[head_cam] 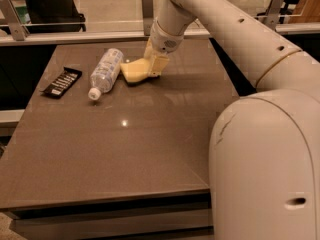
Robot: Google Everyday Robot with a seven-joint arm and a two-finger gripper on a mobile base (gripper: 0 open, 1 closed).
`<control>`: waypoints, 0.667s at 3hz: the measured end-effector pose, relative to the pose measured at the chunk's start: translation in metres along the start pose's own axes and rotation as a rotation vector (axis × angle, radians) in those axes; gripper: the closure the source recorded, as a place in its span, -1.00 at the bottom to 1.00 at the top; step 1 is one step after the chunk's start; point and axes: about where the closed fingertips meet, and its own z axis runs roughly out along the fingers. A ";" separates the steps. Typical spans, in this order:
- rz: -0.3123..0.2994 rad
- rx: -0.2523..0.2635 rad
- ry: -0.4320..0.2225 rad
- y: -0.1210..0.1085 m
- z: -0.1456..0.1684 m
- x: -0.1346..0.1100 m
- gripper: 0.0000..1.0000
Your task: Move sponge near blue plastic bottle
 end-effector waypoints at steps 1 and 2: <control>-0.002 0.001 -0.007 0.000 -0.005 -0.002 -1.00; -0.002 0.001 -0.007 0.000 -0.005 -0.002 -1.00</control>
Offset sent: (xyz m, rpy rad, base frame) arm -0.0159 -0.0179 0.0355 0.0336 -0.0205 -0.0104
